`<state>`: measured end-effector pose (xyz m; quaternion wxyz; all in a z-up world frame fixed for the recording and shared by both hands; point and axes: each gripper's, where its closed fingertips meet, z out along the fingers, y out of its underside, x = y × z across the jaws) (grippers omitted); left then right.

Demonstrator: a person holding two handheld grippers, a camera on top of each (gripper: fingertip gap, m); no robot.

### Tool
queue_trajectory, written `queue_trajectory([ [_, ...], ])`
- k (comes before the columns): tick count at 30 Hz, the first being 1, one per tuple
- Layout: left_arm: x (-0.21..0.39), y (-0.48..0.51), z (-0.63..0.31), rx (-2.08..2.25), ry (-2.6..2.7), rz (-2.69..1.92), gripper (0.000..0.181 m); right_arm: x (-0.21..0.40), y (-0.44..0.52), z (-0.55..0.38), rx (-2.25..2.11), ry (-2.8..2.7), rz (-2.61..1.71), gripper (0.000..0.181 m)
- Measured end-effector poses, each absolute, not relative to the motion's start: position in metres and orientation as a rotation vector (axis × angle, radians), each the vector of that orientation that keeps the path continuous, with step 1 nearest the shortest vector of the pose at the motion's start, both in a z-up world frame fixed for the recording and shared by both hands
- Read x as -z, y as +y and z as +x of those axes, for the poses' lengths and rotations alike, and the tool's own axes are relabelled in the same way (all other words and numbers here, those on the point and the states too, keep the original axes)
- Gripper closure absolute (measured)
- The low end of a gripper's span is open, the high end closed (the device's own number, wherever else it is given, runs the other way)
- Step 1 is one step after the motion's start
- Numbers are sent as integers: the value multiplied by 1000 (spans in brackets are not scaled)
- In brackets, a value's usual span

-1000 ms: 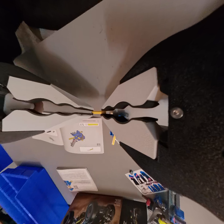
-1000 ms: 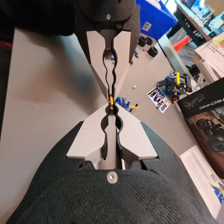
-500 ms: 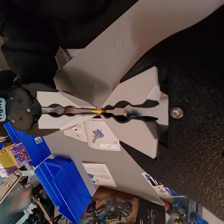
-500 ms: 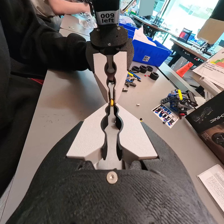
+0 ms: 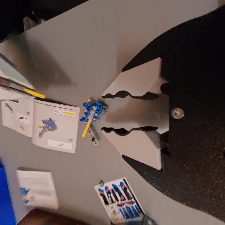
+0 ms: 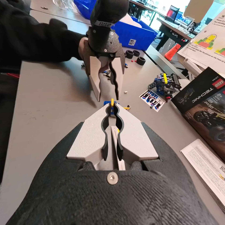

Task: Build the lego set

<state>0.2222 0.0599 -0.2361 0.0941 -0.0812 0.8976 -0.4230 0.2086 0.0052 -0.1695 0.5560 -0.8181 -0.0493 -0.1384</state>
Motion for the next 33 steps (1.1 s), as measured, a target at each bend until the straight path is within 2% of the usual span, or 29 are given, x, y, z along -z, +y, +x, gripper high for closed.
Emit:
queue_trajectory([
  [4, 254, 56, 223, 1159, 2737, -203, 133, 182, 9, 213, 355, -109, -1993, 178],
  [5, 254, 52, 224, 1164, 2731, -189, 138, 182, 12, 213, 355, -100, -1988, 179],
  [7, 255, 50, 228, 1131, 2708, -156, 166, 180, 16, 217, 377, -60, -1979, 179],
  [11, 232, 57, 230, 992, 2634, -140, 168, 183, 12, 225, 476, -21, -2042, 178],
  [15, 205, 74, 221, 493, 2595, 61, 169, 175, 8, 230, 475, 77, -2002, 178],
  [22, 221, 77, 191, -382, 2537, 517, 168, 202, 0, 217, 409, 93, -2104, 178],
  [27, 230, 48, 183, -383, 2538, 632, 166, 208, -19, 215, 326, 159, -2133, 178],
  [33, 223, 23, 181, 79, 2699, 459, 154, 207, -28, 218, 300, 184, -2086, 178],
])
